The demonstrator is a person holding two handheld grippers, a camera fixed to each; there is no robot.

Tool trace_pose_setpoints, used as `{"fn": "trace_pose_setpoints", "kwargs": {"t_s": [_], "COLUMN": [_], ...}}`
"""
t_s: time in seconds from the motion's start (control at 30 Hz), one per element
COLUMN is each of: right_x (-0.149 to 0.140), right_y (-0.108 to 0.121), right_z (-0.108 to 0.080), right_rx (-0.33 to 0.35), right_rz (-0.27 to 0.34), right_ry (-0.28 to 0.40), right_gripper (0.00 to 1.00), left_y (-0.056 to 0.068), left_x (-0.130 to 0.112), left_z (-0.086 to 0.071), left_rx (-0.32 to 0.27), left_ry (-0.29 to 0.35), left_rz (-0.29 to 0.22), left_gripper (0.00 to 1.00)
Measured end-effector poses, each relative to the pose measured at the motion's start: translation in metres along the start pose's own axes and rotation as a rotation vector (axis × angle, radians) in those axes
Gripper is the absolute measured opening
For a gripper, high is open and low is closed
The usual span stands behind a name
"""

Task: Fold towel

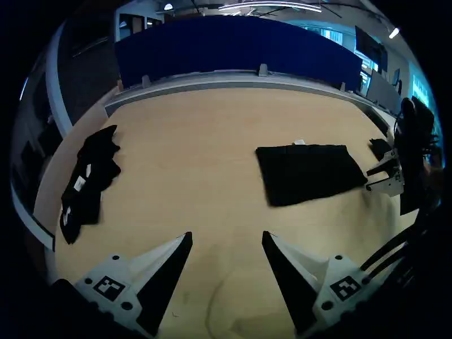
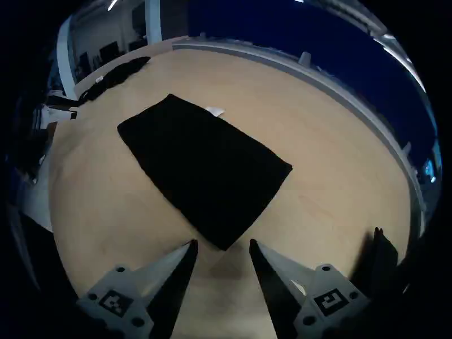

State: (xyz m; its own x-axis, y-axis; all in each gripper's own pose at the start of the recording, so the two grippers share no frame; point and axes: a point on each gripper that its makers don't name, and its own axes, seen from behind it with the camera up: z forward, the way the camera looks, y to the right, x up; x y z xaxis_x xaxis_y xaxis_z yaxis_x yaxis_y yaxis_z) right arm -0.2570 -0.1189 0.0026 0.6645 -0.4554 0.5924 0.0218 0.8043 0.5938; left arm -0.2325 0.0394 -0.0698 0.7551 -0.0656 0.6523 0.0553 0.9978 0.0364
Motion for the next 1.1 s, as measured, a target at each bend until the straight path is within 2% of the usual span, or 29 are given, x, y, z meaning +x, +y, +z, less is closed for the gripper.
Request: {"fn": "trace_pose_setpoints", "kwargs": {"t_s": [0.27,0.4,0.6,0.73,1.1], "right_x": [-0.004,-0.003,-0.004,-0.002,0.023], "right_y": [0.000,0.000,-0.002,-0.003,-0.003], "right_z": [0.003,0.005,0.007,0.006,-0.007], "right_rx": [0.009,0.009,0.021,0.024,0.000], "right_rz": [-0.007,-0.009,-0.014,-0.021,-0.071], "right_ry": [-0.014,-0.015,-0.024,-0.023,0.018], "right_gripper": [0.35,0.29,0.10,0.06,0.05], "left_y": [-0.004,-0.007,-0.013,-0.015,-0.019], "left_x": [-0.012,-0.017,-0.020,-0.019,-0.022], "left_z": [-0.017,-0.021,-0.026,-0.030,-0.037], "left_rx": [0.003,0.006,0.014,0.017,0.022], "left_ry": [-0.008,-0.012,-0.013,-0.012,-0.010], "left_rz": [-0.016,-0.020,-0.034,-0.037,-0.044], "left_gripper": [0.91,0.91,0.91,0.91,0.91]}}
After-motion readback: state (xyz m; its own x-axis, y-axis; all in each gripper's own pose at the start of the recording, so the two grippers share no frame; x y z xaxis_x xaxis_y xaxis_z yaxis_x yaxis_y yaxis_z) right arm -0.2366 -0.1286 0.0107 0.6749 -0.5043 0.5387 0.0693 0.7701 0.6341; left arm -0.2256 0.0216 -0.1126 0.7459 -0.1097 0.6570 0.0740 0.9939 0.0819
